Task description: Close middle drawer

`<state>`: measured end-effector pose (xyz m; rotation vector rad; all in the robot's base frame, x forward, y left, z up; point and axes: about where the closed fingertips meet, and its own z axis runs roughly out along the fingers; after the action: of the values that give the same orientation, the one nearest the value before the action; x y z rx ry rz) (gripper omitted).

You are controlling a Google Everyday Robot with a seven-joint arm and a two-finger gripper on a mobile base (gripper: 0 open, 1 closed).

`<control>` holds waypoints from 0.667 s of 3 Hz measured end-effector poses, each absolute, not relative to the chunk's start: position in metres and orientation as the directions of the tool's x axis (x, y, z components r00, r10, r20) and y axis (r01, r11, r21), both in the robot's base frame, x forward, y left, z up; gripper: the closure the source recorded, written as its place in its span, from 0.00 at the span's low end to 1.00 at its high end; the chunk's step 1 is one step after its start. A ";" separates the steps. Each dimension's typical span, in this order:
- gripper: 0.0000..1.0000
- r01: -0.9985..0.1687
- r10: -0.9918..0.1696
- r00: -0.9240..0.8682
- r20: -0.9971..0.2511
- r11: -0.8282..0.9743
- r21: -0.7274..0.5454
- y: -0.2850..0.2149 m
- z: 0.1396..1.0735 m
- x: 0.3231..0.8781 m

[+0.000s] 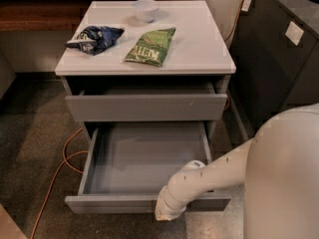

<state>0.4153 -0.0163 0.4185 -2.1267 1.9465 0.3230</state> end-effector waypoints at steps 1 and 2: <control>1.00 -0.997 -0.948 0.055 -0.313 -0.038 -0.060 -0.030 0.415 0.442; 1.00 -0.997 -0.948 0.054 -0.314 -0.037 -0.061 -0.031 0.415 0.442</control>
Offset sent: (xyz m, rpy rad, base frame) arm 0.0999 -0.0493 -0.0100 0.0241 -0.1047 -0.1639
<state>0.4421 -0.0308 0.4147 -2.0715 1.9774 0.2721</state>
